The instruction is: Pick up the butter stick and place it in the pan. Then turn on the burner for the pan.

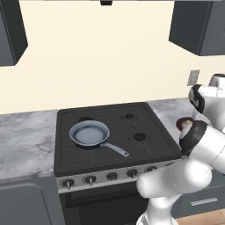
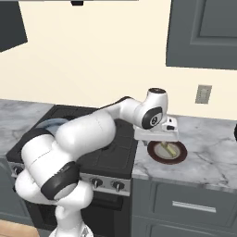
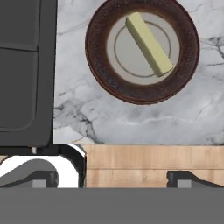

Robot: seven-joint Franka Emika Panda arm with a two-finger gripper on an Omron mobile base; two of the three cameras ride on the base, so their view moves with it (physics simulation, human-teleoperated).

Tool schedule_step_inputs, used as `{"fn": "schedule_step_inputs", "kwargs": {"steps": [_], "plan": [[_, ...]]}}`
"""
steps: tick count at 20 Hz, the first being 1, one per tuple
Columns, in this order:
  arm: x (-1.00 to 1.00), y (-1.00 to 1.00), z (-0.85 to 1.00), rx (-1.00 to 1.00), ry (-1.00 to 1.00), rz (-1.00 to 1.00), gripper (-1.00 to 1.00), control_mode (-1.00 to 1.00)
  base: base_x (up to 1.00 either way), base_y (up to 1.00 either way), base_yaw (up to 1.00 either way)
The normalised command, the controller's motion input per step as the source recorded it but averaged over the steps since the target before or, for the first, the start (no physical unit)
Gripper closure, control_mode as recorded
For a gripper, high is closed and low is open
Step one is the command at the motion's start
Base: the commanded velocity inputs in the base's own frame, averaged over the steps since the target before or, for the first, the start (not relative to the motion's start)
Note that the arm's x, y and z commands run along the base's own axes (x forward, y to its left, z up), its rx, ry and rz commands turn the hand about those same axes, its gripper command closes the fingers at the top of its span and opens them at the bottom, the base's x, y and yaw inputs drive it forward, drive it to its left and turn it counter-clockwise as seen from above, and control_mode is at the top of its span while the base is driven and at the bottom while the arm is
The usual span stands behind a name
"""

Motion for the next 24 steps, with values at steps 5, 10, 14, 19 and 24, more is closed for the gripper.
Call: {"fn": "schedule_step_inputs", "kwargs": {"steps": [5,10,14,19,24], "plan": [[0.42,-0.01,-0.38,0.00,0.00,0.00,-1.00,-1.00,0.00,0.00,0.00],[0.33,-0.12,-0.33,0.00,0.00,0.01,-1.00,-1.00,0.00,0.00,0.00],[0.39,-0.17,-0.28,0.00,0.00,0.03,-1.00,-1.00,0.00,0.00,0.00],[0.34,-0.18,-0.15,0.01,0.00,0.03,-1.00,-1.00,0.00,0.00,0.00],[0.25,-0.20,-0.02,0.03,0.00,0.03,-1.00,-1.00,0.00,0.00,0.00]]}}
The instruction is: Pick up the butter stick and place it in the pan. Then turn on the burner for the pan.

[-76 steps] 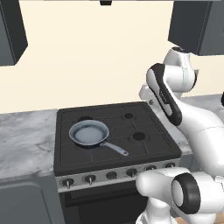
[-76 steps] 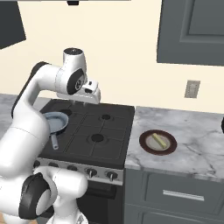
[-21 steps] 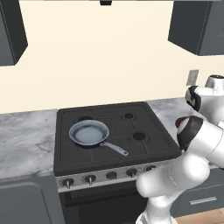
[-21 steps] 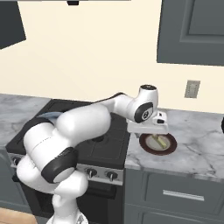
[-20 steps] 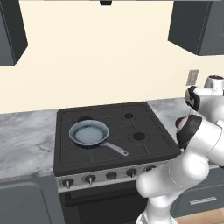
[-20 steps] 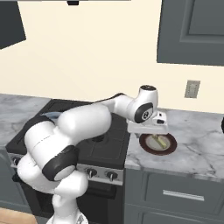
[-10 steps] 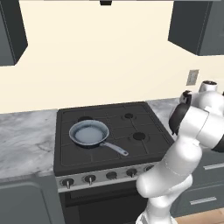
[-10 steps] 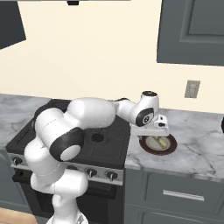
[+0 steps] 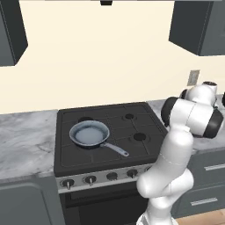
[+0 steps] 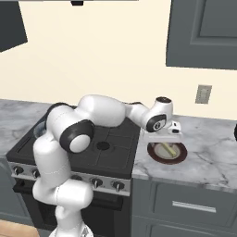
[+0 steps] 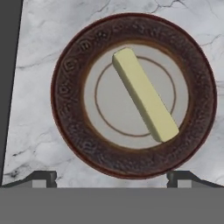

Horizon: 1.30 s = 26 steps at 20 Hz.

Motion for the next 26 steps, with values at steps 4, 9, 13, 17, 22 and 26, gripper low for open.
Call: {"fn": "schedule_step_inputs", "kwargs": {"steps": [4,9,13,17,22,26], "plan": [[0.08,-0.04,-0.05,0.01,0.00,0.00,-1.00,-1.00,0.00,0.00,0.00],[0.04,0.00,-0.13,0.00,0.00,0.00,-1.00,-1.00,0.00,0.00,0.00],[0.10,0.00,-0.14,0.00,0.00,0.00,-1.00,-1.00,0.00,0.00,0.00],[0.13,0.00,-0.16,0.00,0.00,0.00,-1.00,-1.00,0.00,0.00,0.00],[0.09,0.00,-0.14,0.00,0.00,0.00,-1.00,-1.00,0.00,0.00,0.00],[0.07,-0.04,-0.12,0.01,0.00,0.01,-1.00,-1.00,0.00,0.00,0.00]]}}
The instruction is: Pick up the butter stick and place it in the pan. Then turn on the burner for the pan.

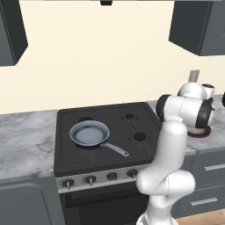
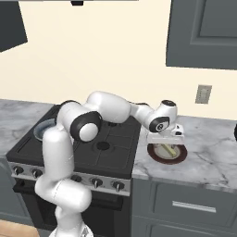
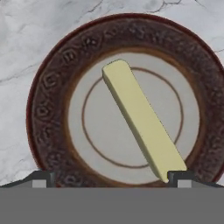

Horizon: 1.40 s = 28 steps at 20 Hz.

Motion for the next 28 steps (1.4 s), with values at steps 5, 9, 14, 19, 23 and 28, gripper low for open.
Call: {"fn": "schedule_step_inputs", "kwargs": {"steps": [5,9,14,19,23,28], "plan": [[0.11,-0.04,-0.11,0.00,0.00,0.01,-1.00,-1.00,0.00,0.00,0.00],[0.13,-0.07,-0.06,0.01,0.00,0.01,-1.00,-1.00,0.00,0.00,0.00],[0.18,-0.18,-0.06,0.03,0.00,0.01,-1.00,-1.00,0.00,0.00,0.00],[0.11,-0.18,-0.08,0.03,0.00,0.01,-1.00,-1.00,0.00,0.00,0.00],[0.10,-0.14,-0.15,0.01,0.00,0.02,-1.00,-1.00,0.00,0.00,0.00],[0.12,-0.04,-0.22,0.00,0.00,0.01,-1.00,-1.00,0.00,0.00,0.00]]}}
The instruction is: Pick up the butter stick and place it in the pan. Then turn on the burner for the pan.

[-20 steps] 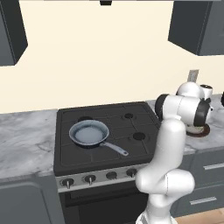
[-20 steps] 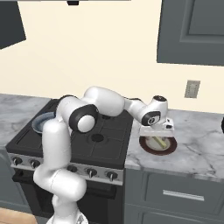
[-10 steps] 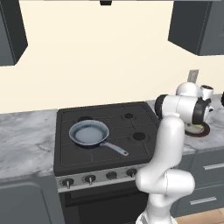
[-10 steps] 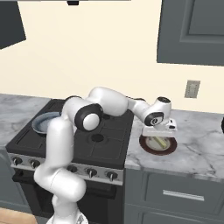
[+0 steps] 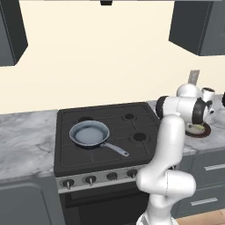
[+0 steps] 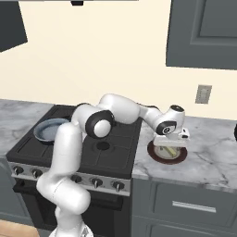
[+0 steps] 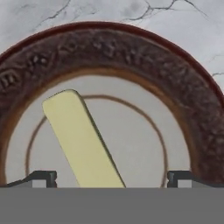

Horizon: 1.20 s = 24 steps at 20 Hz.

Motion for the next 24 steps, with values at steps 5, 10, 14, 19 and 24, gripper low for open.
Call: {"fn": "schedule_step_inputs", "kwargs": {"steps": [5,10,14,19,24], "plan": [[0.03,0.00,-0.25,0.00,0.00,0.00,-1.00,-1.00,0.00,0.00,0.00],[0.00,0.00,-0.15,0.00,0.00,0.00,1.00,-1.00,0.00,0.00,0.00],[0.00,0.00,-0.01,0.00,0.00,0.00,1.00,-1.00,0.00,0.00,0.00],[0.00,0.00,-0.01,0.00,0.00,0.00,1.00,-1.00,0.00,0.00,0.00],[-0.01,0.00,-0.01,0.00,0.00,-0.02,1.00,-1.00,0.00,0.00,0.00]]}}
